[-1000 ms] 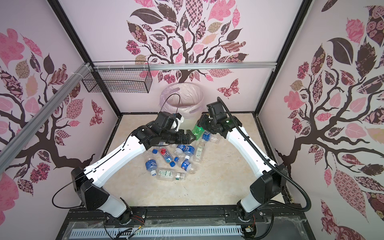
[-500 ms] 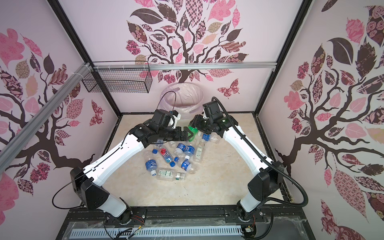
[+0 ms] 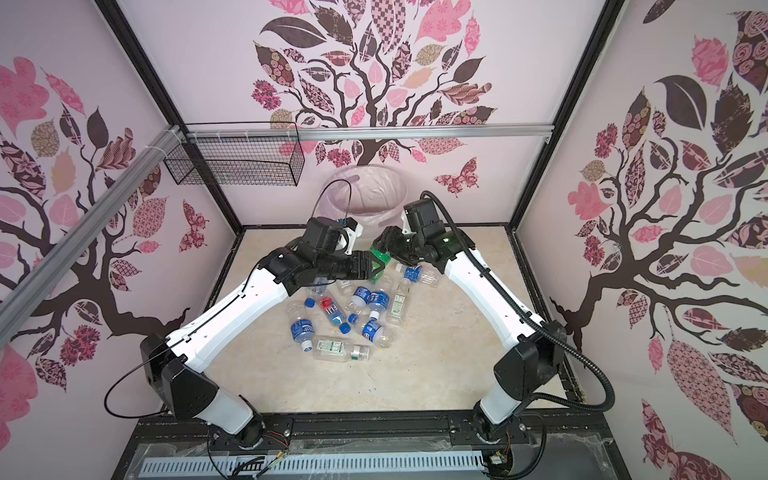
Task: Throw the plastic bottles in the bin
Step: 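Close the left gripper around the green bottle's body below the right gripper, then raise the green bottle over the bin with the left gripper while the right withdraws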
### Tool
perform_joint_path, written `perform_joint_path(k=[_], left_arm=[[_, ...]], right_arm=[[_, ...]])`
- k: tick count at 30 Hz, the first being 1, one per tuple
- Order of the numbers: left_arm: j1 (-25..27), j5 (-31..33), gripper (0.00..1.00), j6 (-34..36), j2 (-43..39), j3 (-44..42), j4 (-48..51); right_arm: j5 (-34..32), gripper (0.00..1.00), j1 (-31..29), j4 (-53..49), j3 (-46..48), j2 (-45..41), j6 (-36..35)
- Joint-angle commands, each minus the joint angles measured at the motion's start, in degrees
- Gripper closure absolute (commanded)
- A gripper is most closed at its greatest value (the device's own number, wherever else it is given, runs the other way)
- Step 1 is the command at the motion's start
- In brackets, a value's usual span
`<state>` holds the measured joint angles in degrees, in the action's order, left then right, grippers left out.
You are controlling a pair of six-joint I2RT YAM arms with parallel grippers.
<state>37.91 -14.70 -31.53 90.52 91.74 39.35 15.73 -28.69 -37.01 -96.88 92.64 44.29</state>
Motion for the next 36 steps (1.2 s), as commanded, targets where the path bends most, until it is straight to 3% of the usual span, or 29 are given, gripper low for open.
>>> perform_joint_path(k=[1,19,24,29,36], left_arm=[[-0.1,-1.3,0.36,-0.7,-0.3,-1.4,-2.3],[-0.2,0.4,0.24,-1.8,0.8,-1.3,-2.9],[-0.3,0.4,0.31,-1.7,0.8,-1.3,-3.1],[-0.3,-0.2,0.45,-1.9,0.9,-1.4,-3.5],[-0.8,0.8,0.52,-2.7,0.1,-2.0,-2.7]], right_arm=[[1.6,0.46,-0.3,0.3,-2.9,1.7,-0.1],[3.7,0.45,-0.2,-0.2,-6.1,3.7,-1.2],[3.7,0.45,-0.2,0.0,-5.6,3.3,-1.0],[3.7,0.45,-0.2,0.3,-5.0,3.1,-0.8],[3.1,0.33,0.1,-0.1,-5.0,2.8,-1.1]])
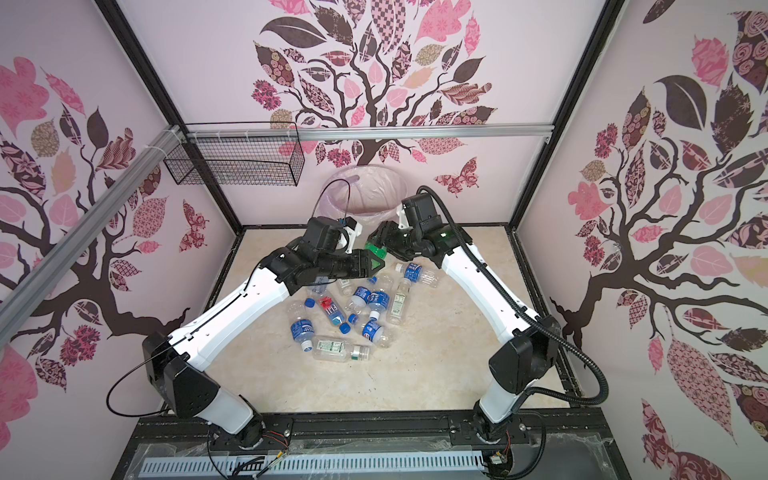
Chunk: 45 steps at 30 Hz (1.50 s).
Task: Throw the plastic bottles in the bin
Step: 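Raise the green bottle over the bin with the left gripper while the right withdraws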
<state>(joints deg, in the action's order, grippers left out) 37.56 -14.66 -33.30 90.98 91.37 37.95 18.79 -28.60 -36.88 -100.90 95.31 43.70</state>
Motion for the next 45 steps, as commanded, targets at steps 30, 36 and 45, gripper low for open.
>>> perform_joint_path(k=[30,36,45], left_arm=[[-13.5,9.7,0.55,0.7,6.0,22.5,-4.6],[-14.5,12.1,0.55,3.0,11.5,33.7,-9.7],[-14.6,13.2,0.56,3.6,19.9,45.0,-11.2]], right_arm=[[-4.8,0.00,3.3,-7.6,-13.7,-1.0,-5.7],[-5.1,0.01,3.3,-8.3,-14.1,-1.0,-6.4],[-6.3,0.01,4.3,-9.3,-13.4,-2.0,-7.7]])
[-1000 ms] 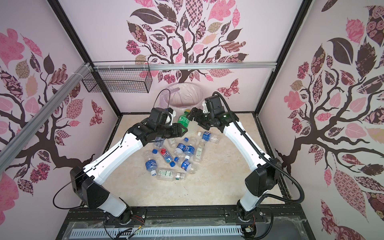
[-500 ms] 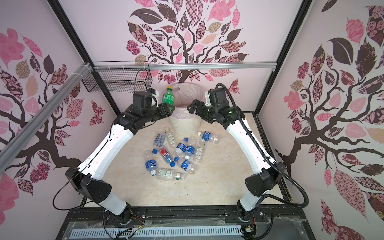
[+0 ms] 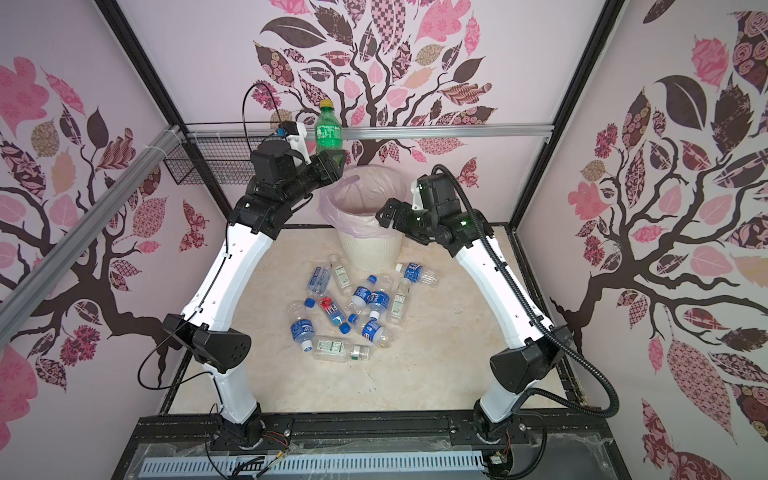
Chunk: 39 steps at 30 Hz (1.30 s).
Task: Throw the plastic bottles in the bin
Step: 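Raise the green bottle over the bin with the left gripper while the right withdraws, then open the left gripper above the bin to drop the green bottle, then lower the left gripper onto the clear Pocari Sweat bottle in the pile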
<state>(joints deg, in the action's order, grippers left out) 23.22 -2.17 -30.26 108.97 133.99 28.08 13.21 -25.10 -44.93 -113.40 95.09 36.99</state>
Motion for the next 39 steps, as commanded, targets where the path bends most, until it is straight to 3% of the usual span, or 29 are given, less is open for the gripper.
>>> perform_joint_path(k=[1,4,6,10,12,19,29,34,39], left_arm=[[-0.3,0.6,0.56,-0.4,2.4,2.0,-1.6],[-0.3,-2.0,0.54,-3.5,5.0,-0.4,-3.1],[-0.3,-4.0,0.45,-6.1,8.8,1.3,0.3],[-0.2,-6.6,0.17,-7.7,17.5,14.2,13.3],[-0.1,-7.1,0.03,-8.1,17.2,14.2,13.6],[0.2,-5.5,0.03,-6.1,8.5,1.7,10.0],[1.2,-3.0,0.03,-1.8,4.3,-0.3,13.3],[1.3,1.6,0.03,2.6,1.4,-0.7,16.8],[2.0,8.6,0.03,7.3,-5.1,-9.8,17.5]], right_arm=[[-0.6,0.00,1.0,-1.2,-0.6,-1.9,-1.0],[0.1,0.01,1.9,-1.1,0.6,-2.2,-0.5],[0.7,0.01,2.1,-0.9,0.8,-2.0,-0.1],[1.1,0.01,2.1,-1.0,0.8,-2.1,-0.2],[1.1,0.01,2.1,-0.9,1.2,-2.3,-0.2],[2.2,0.00,2.1,-0.6,1.3,-2.0,0.4],[2.7,0.00,2.1,-0.1,2.0,-2.3,1.2],[2.0,0.00,2.1,-0.5,2.8,-2.7,0.9],[2.1,0.00,2.0,-0.7,5.4,-3.1,1.1]])
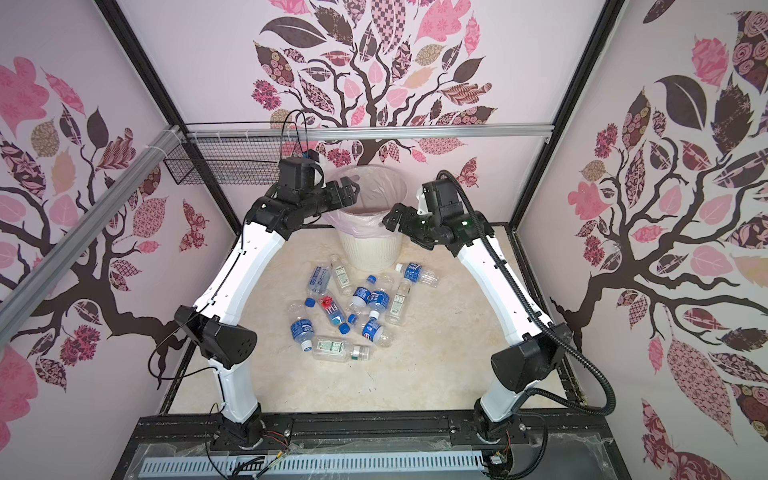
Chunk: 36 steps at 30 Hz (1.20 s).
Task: Throw the plastic bottles in the bin
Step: 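Lower the left gripper onto the clear Pocari Sweat bottle in the pile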
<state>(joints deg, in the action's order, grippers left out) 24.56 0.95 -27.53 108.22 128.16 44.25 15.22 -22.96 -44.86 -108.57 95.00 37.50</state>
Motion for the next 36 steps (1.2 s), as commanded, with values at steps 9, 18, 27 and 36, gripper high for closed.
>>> perform_joint_path(k=[9,18,27,36], left_arm=[[3.0,19.6,0.03,13.0,-20.6,-31.2,-10.6],[2.6,18.2,0.03,18.4,-31.8,-52.3,-19.7],[-1.5,18.9,0.03,9.2,-34.4,-61.4,-10.7],[-2.0,19.1,0.03,-9.7,-32.9,-63.4,6.0]], right_arm=[[-1.9,0.00,-1.1,-1.0,4.3,-3.0,0.0],[-4.4,0.00,-3.2,-1.0,7.6,-3.5,-0.5],[-8.1,0.00,-7.3,-1.1,8.6,-3.4,-2.3],[-12.5,0.00,-13.1,-1.3,8.9,-3.2,-6.9]])
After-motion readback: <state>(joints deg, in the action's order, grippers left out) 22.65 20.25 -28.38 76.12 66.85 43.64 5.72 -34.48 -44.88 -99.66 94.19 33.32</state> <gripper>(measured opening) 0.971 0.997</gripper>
